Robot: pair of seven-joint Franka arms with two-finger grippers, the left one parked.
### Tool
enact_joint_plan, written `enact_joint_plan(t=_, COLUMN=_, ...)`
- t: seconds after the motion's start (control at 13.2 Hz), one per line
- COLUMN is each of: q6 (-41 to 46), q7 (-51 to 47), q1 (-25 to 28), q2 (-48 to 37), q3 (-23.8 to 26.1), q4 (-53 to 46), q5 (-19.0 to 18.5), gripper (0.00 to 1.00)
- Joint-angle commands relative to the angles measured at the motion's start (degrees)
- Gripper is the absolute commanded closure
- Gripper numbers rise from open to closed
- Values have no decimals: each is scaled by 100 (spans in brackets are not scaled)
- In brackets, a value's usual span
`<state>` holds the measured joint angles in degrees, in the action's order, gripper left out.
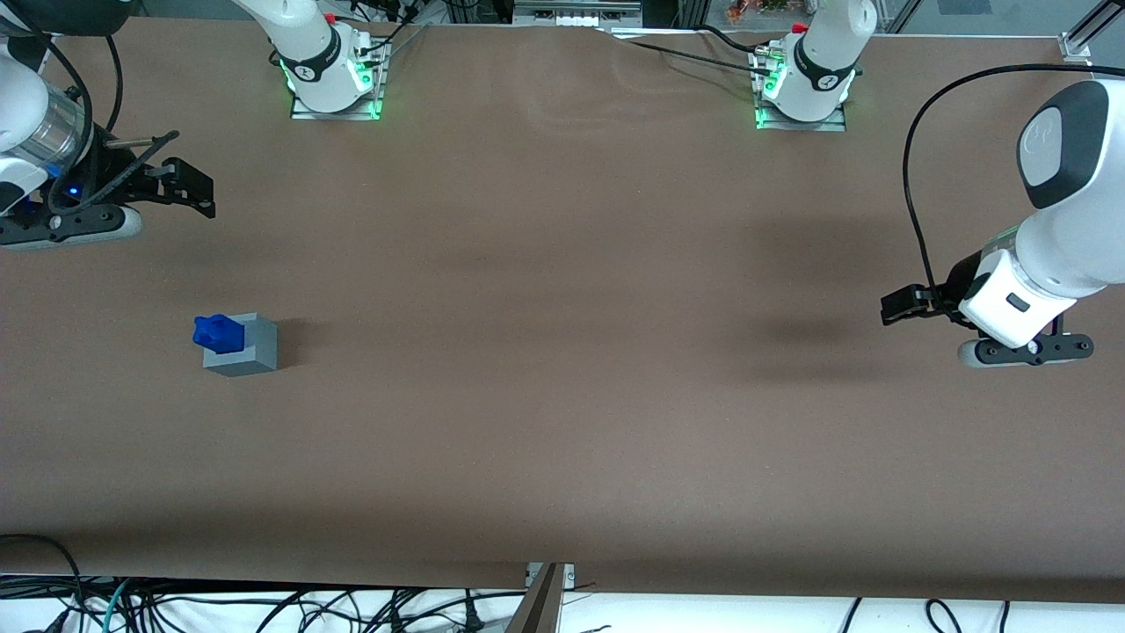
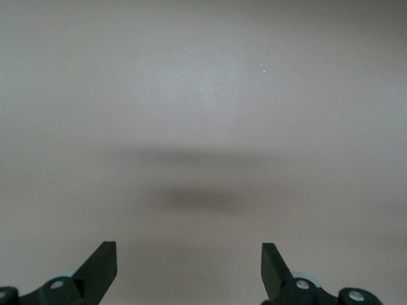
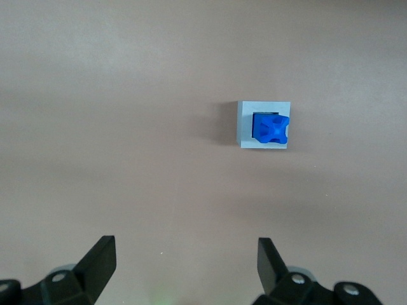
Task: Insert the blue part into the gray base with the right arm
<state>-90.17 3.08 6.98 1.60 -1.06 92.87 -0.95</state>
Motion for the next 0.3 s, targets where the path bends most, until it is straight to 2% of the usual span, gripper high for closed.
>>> enact_joint_plan(t=0.0, q6=44, q7=26, q1=-91, q2=60, q3=71, q4=-155, q5=-72, gripper=1)
enact_joint_plan(t=0.23, q6=52, q7=35, q1=-91, q2=60, q3=62, q4=-111, q5=-72, gripper=1)
